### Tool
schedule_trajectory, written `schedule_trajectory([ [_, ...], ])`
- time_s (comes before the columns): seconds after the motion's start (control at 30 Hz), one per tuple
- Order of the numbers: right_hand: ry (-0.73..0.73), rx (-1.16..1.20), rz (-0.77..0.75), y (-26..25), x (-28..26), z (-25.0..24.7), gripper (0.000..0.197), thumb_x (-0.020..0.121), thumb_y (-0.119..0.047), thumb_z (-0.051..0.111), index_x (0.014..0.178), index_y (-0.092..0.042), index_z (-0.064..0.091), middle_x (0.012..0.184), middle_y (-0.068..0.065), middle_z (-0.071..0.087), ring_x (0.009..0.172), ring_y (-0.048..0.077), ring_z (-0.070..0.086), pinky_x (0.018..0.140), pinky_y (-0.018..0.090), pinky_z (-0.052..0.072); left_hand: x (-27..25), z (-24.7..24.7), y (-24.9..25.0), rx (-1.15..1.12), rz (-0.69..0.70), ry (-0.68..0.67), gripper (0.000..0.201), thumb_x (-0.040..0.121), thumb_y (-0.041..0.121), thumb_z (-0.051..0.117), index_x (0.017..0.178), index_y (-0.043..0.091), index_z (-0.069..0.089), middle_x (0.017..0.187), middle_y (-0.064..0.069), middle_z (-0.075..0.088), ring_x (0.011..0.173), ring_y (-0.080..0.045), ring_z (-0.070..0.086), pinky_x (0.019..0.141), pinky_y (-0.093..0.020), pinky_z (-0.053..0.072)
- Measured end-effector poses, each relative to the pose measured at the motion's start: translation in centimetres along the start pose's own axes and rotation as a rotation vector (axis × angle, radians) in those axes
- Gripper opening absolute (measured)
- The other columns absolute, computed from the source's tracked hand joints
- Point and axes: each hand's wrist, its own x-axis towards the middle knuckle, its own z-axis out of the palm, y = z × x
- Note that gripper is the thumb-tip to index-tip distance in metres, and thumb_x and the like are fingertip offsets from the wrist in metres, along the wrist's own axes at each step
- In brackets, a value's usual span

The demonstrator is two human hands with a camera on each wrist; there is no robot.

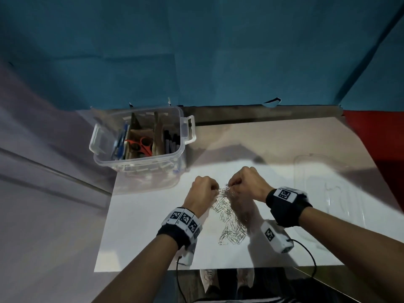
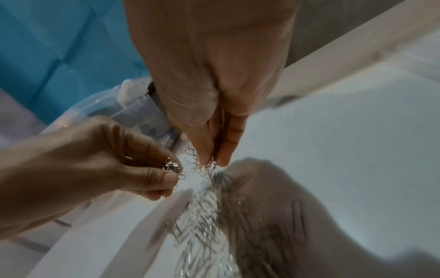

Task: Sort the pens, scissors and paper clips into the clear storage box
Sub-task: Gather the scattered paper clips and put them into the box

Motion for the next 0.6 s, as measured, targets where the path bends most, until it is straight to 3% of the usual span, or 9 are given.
schedule_trajectory([
  [0.07, 0.025, 0.023, -0.019, -0.6, 0.2, -1.4, 0.015, 0.076, -0.002, 0.074, 0.087, -0.01, 0.081, 0.083, 0.0, 0.078, 0.07, 0.005, 0.068, 0.06, 0.004, 0.044, 0.1, -1.4, 0.6, -0.041, 0.03, 0.018, 0.007, 0.082, 0.007, 0.072, 0.082, 0.008, 0.079, 0.077, -0.006, 0.075, 0.074, -0.018, 0.068, 0.074, -0.035, 0.056],
  [0.2, 0.039, 0.107, -0.048, -2.2, 0.4, -4.3, 0.009, 0.079, -0.007, 0.079, 0.088, -0.008, 0.08, 0.074, -0.003, 0.076, 0.058, 0.003, 0.068, 0.062, 0.019, 0.057, -0.3, -4.7, 1.9, -0.127, 0.07, 0.019, 0.007, 0.081, 0.007, 0.077, 0.087, 0.006, 0.08, 0.074, -0.003, 0.075, 0.069, -0.012, 0.07, 0.069, -0.025, 0.055],
  [0.3, 0.023, 0.116, -0.074, -4.0, 0.8, -6.3, 0.004, 0.08, -0.011, 0.08, 0.084, -0.012, 0.08, 0.064, -0.01, 0.072, 0.056, 0.0, 0.067, 0.059, 0.015, 0.052, -0.7, -7.6, 2.8, -0.16, 0.092, 0.038, 0.006, 0.082, 0.007, 0.078, 0.088, 0.006, 0.08, 0.066, 0.001, 0.072, 0.058, -0.001, 0.066, 0.061, -0.012, 0.05],
  [0.47, 0.031, 0.127, -0.136, -7.7, 1.8, -9.0, 0.006, 0.078, -0.013, 0.082, 0.084, -0.014, 0.082, 0.072, -0.007, 0.076, 0.062, 0.005, 0.07, 0.062, 0.012, 0.051, -1.3, -13.2, 3.6, -0.209, 0.089, 0.095, 0.008, 0.082, 0.012, 0.081, 0.09, 0.012, 0.081, 0.073, 0.003, 0.077, 0.066, -0.004, 0.072, 0.068, -0.017, 0.058],
  [0.6, 0.031, 0.175, -0.174, -11.6, 3.7, -10.5, 0.004, 0.079, -0.012, 0.081, 0.083, -0.015, 0.081, 0.073, -0.004, 0.076, 0.066, 0.008, 0.072, 0.064, 0.014, 0.053, -0.6, -18.0, 2.9, -0.21, 0.083, 0.183, 0.012, 0.08, 0.017, 0.084, 0.091, 0.019, 0.081, 0.077, 0.01, 0.077, 0.07, 0.003, 0.071, 0.065, -0.01, 0.053],
])
